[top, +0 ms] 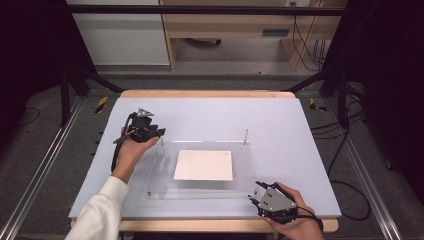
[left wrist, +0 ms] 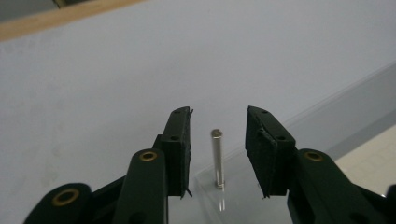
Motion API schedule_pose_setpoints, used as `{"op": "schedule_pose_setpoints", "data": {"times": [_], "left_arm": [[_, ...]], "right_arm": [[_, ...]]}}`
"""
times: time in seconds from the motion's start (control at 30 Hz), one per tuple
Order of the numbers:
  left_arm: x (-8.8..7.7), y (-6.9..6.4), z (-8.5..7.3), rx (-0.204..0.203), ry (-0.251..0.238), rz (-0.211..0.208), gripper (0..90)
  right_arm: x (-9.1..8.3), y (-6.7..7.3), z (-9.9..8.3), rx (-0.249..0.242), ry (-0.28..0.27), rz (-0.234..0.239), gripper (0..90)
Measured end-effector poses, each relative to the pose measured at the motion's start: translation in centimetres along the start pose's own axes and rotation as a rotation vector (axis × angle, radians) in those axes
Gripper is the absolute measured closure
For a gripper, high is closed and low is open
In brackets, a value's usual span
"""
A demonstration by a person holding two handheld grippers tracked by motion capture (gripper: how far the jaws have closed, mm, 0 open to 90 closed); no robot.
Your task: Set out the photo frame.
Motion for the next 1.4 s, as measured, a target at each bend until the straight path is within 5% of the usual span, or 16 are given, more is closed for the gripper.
{"op": "schedule_pose_setpoints", "data": {"times": [0.3,0.4,0.5,0.87,1.13,1.27,1.4], "left_arm": [[-6.9,-5.0,0.0,0.18,-0.102,-0.069,49.5],[-8.2,-5.8,-0.1,0.213,-0.112,-0.081,47.8],[-10.2,-6.9,-0.4,0.29,-0.105,-0.088,45.2],[-14.1,-10.7,-0.4,0.424,-0.118,-0.135,37.9],[-15.1,-14.2,-2.3,0.574,-0.053,-0.168,39.2],[-14.5,-14.9,-3.8,0.643,-0.017,-0.149,42.1],[-13.6,-14.6,-4.8,0.66,0.015,-0.129,44.4]], "right_arm": [[-0.5,-0.8,0.8,0.045,-0.003,0.012,52.3],[-0.7,-1.4,1.4,0.065,-0.005,0.019,53.0],[-0.9,-2.1,2.1,0.092,-0.003,0.027,53.8],[-1.3,-4.1,3.9,0.134,0.033,0.04,56.3],[-1.3,-4.9,4.6,0.167,0.043,0.046,56.9],[-1.3,-5.3,4.9,0.174,0.051,0.051,57.1],[-1.3,-5.3,4.9,0.176,0.057,0.053,57.1]]}}
Point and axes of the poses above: each handheld gripper's, and its own axes: x roughly forward along the jaws, z roughly out of its top, y roughly to its left, the point moved 8 cm from there along x, roughly forward along the jaws, and after that the axes turned 7 degrees about -z, right-handed, at the moved point
